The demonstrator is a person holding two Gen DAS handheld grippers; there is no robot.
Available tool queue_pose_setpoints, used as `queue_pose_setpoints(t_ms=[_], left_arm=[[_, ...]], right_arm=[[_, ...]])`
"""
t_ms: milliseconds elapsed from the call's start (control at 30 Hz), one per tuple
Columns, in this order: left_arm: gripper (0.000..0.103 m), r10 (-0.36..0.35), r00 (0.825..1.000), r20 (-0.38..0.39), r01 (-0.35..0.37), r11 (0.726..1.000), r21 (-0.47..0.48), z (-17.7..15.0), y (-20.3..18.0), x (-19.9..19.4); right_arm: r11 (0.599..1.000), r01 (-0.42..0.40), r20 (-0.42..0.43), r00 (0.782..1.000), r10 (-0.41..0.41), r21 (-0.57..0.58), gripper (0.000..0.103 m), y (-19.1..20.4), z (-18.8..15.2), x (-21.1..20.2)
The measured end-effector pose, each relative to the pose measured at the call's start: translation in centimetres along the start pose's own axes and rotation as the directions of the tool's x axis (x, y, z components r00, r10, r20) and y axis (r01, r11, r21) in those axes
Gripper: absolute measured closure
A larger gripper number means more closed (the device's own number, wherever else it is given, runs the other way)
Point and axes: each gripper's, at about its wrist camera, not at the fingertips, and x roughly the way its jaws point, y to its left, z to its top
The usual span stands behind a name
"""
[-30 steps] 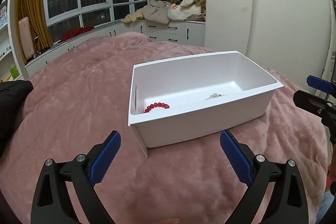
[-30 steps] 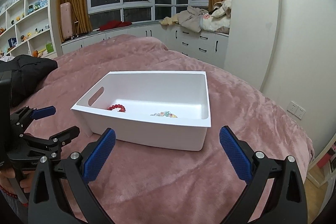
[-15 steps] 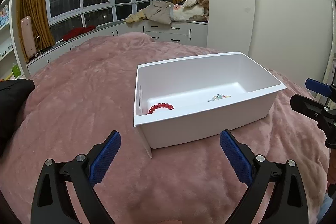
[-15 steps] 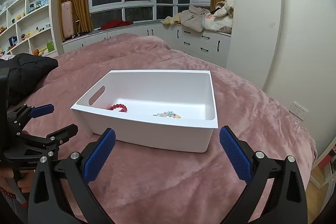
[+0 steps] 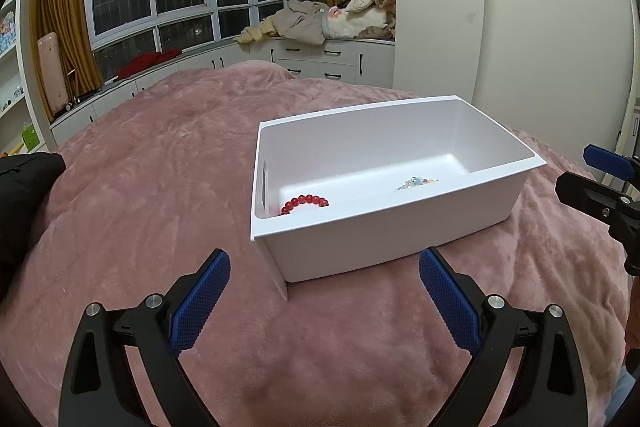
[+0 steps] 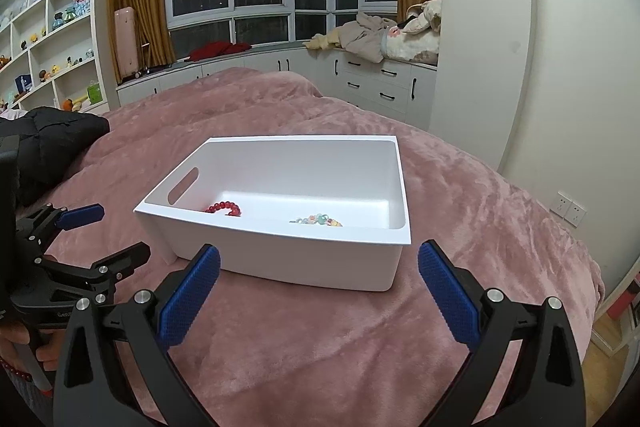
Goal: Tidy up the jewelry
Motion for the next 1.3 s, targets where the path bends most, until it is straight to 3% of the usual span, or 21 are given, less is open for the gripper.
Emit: queue_pose_setpoints(t_ms=[1300], left_arm=[[0.007,0.008,1.000,0.006,-0.008,1.000,0.004,-0.20,-0.35,-0.23]], right_arm=[[1.000,-0.011,-0.010,1.000,0.011,0.003,0.005,0.71,-0.09,-0.09]])
